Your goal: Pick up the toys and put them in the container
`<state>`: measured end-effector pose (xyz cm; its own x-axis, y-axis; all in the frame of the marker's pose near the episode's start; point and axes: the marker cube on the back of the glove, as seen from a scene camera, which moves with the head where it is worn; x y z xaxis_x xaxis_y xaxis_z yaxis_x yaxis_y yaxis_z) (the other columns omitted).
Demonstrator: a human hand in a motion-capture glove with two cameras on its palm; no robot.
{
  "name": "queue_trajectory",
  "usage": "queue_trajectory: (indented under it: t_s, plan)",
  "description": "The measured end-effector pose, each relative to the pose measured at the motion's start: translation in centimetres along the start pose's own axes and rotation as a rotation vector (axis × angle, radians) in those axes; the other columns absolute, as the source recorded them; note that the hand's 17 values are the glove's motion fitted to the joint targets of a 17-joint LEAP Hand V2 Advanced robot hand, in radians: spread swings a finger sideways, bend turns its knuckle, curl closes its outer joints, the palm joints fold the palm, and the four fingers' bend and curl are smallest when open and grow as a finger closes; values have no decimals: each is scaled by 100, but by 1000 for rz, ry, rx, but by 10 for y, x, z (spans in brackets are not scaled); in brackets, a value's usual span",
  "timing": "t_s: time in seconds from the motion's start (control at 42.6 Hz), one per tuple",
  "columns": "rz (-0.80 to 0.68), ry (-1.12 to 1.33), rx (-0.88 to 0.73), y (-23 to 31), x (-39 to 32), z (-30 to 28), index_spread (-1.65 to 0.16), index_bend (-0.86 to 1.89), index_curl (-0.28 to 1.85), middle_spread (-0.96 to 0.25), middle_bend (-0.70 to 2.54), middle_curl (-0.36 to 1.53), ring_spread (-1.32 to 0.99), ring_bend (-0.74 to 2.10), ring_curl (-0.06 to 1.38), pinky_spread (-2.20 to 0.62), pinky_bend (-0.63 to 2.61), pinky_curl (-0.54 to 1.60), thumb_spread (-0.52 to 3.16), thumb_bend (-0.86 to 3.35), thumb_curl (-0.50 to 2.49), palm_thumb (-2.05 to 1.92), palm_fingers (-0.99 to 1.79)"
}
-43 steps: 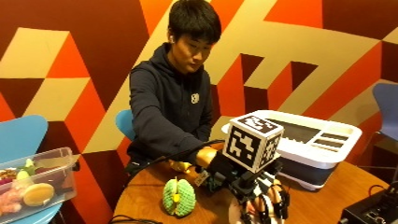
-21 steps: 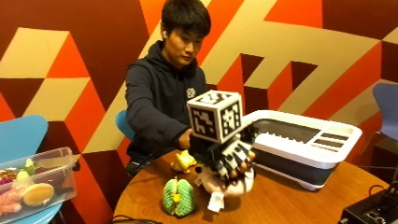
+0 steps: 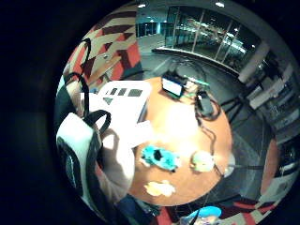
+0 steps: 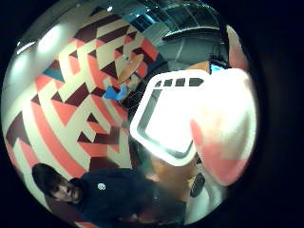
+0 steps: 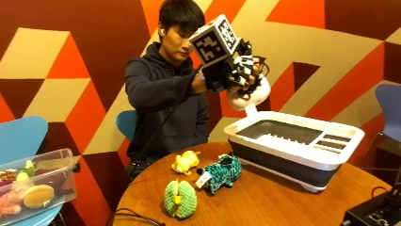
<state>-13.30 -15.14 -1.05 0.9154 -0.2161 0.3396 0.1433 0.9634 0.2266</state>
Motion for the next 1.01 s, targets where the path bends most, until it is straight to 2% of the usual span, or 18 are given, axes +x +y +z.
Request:
queue_trajectory:
  t_s: [0.305,0.423,0.446,0.493,0.54,0.752,0.893,1.01]
  plan:
    - [-86,-134,-12,-28,-47,83,-53,71,82,-31,103,72,-45,133,70,-39,125,59,-16,28,75,78,61]
    - [-88,-211,-177,-30,-45,110,-45,47,79,-26,85,67,-39,125,68,-34,132,58,13,23,76,70,28]
    - [-87,-229,-210,-29,-44,113,-43,43,76,-22,72,63,-35,115,65,-28,128,57,23,19,74,65,-8]
    - [-82,-253,-244,-28,-42,114,-39,37,74,-14,58,59,-26,93,62,-20,127,58,38,13,71,55,-49]
    - [-78,-251,-244,-27,-37,110,-37,31,69,-10,48,54,-21,75,56,-15,122,54,51,9,67,50,-54]
    - [-41,-150,-216,-5,4,49,-32,16,55,-1,23,44,-8,38,38,-2,94,42,90,3,57,42,-29]
    - [10,17,-249,34,48,11,-30,14,51,0,18,42,-5,28,35,1,83,37,105,1,52,41,-20]
    - [53,96,-320,64,79,8,-29,13,47,1,17,40,-3,25,34,2,77,35,113,-1,49,41,-16]
